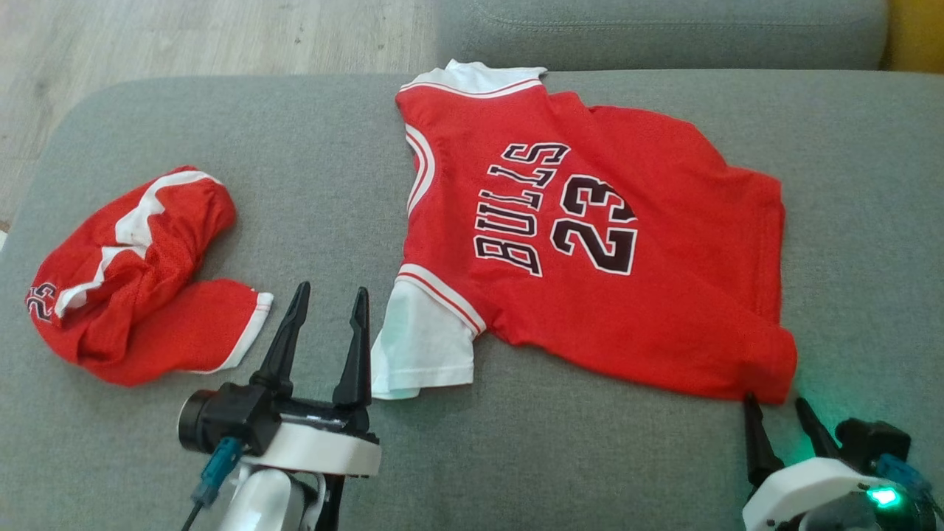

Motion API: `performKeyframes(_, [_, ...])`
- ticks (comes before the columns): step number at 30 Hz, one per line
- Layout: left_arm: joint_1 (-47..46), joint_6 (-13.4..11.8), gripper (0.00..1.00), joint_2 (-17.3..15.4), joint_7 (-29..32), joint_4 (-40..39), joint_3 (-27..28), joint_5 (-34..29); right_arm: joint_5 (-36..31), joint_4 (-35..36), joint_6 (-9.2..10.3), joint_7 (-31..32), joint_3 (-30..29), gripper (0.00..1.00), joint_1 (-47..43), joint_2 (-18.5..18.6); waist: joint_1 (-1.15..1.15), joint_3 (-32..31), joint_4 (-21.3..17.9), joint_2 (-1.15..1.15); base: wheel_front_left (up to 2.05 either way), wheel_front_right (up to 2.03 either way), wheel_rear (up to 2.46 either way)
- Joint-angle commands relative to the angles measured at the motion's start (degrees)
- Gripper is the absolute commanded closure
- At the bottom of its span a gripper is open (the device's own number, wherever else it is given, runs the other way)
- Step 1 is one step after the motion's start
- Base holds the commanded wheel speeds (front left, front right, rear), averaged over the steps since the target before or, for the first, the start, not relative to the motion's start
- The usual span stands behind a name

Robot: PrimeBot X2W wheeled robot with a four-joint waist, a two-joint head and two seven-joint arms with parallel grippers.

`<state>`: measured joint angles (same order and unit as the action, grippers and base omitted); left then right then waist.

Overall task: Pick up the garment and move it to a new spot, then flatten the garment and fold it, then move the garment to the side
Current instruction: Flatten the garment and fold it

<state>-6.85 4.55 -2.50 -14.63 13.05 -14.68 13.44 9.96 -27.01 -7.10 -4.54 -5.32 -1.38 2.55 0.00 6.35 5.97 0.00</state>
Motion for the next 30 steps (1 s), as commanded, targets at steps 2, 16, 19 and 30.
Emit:
performKeyframes(2, [-2.31, -0.02, 0.0, -0.38, -0.37, -1.53, 1.78, -0.55, 0.53, 0.58, -0.39, -0.59, 2.02, 0.0, 2.44, 0.33, 0.0, 0.35, 0.24, 0.0, 0.0, 0.0, 0.0])
performKeyframes(16, [-2.59, 0.06, 0.0, -0.38, -0.37, -0.88, 1.77, -0.65, 0.92, -2.07, -0.39, -0.92, 3.24, 0.3, 3.8, 0.32, 0.0, 0.48, 0.72, 0.0, 0.0, 0.0, 0.0])
performKeyframes(19, [-2.29, 0.08, 0.0, -0.38, -0.37, -0.49, 1.93, -0.91, 1.1, -2.41, -0.39, -0.69, 3.46, 1.0, 3.83, 0.32, 0.0, 0.15, 0.47, 0.0, 0.0, 0.0, 0.0])
performKeyframes(30, [-1.61, 0.01, 0.0, -0.38, -0.37, 2.63, 1.96, -1.86, -0.82, 1.08, -0.39, -3.26, -8.22, 1.0, 6.14, 0.32, 0.0, -0.83, -0.16, 0.0, 0.0, 0.0, 0.0])
